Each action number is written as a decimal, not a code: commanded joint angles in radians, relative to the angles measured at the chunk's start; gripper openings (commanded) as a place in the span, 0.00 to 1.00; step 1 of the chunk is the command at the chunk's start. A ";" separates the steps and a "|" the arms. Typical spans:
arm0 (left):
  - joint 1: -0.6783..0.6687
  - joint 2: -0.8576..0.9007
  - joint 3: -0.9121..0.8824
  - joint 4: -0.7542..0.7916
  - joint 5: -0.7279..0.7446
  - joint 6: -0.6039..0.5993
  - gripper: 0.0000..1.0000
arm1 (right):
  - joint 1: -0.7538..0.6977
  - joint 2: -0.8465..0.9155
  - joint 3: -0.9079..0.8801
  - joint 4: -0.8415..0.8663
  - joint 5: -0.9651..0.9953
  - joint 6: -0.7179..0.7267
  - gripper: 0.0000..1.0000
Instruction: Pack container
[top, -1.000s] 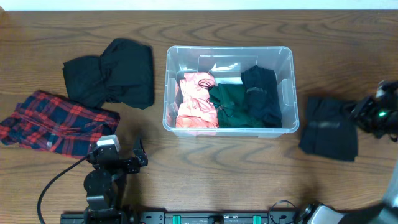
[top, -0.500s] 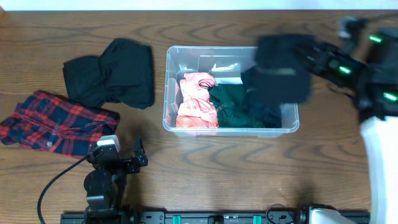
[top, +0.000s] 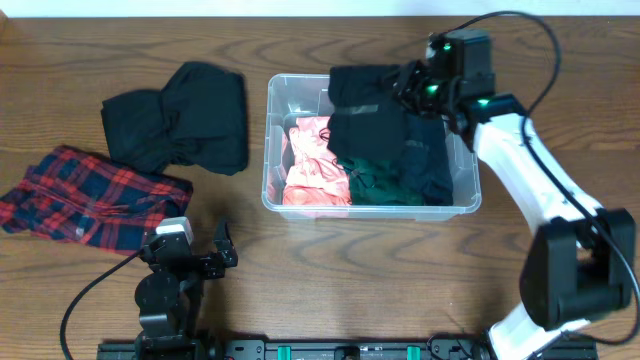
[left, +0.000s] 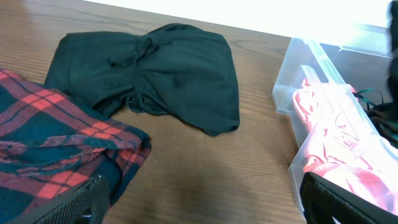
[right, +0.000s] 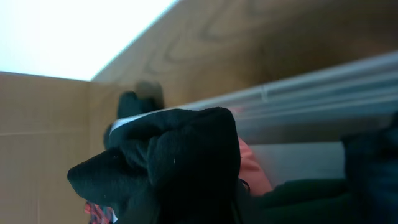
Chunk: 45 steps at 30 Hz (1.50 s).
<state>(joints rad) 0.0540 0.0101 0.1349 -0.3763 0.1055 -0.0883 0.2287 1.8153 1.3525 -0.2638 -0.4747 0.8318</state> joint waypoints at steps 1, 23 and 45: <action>-0.004 -0.006 -0.022 0.000 0.007 0.009 0.98 | 0.043 -0.001 0.014 0.016 -0.053 0.036 0.01; -0.004 -0.006 -0.022 0.000 0.008 0.009 0.98 | 0.177 -0.003 0.013 -0.152 0.079 0.063 0.02; -0.004 -0.006 -0.022 0.000 0.007 0.009 0.98 | 0.147 -0.040 0.245 -0.474 0.111 -0.509 0.01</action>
<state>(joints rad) 0.0540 0.0101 0.1349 -0.3763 0.1055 -0.0883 0.3138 1.7893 1.5841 -0.7143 -0.2298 0.4381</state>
